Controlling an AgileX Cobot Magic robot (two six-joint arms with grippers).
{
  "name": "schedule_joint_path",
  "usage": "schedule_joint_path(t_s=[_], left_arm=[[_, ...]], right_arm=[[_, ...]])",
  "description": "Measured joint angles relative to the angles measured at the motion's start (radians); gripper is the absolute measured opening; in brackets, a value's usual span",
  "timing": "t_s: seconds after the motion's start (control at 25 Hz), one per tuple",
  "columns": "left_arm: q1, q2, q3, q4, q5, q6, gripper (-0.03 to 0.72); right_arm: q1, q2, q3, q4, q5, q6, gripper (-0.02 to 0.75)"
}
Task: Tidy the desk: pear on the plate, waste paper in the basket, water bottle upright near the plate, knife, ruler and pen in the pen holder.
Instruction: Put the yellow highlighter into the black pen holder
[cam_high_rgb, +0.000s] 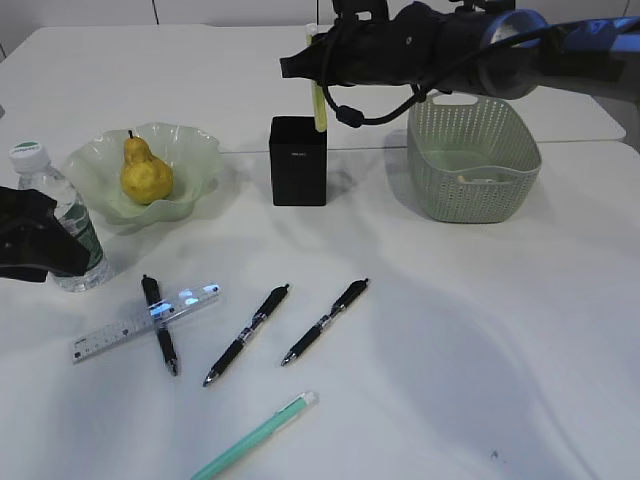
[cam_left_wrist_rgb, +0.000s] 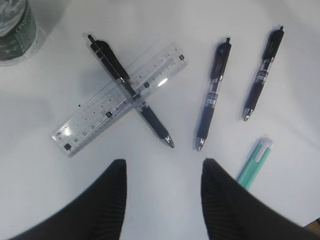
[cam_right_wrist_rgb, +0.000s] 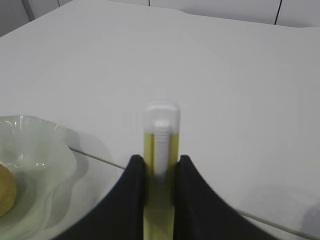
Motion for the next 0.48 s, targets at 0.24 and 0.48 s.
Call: schedule_joint_path(t_s=[0.24,0.48], left_arm=[[0.000,0.000,0.000,0.000,-0.001,0.000,0.342],[0.000,0.000,0.000,0.000,-0.002,0.002,0.342]], right_arm=[[0.000,0.001,0.000,0.000,0.000,0.000,0.125],[0.000,0.014,0.000,0.000,-0.016,0.000,0.125]])
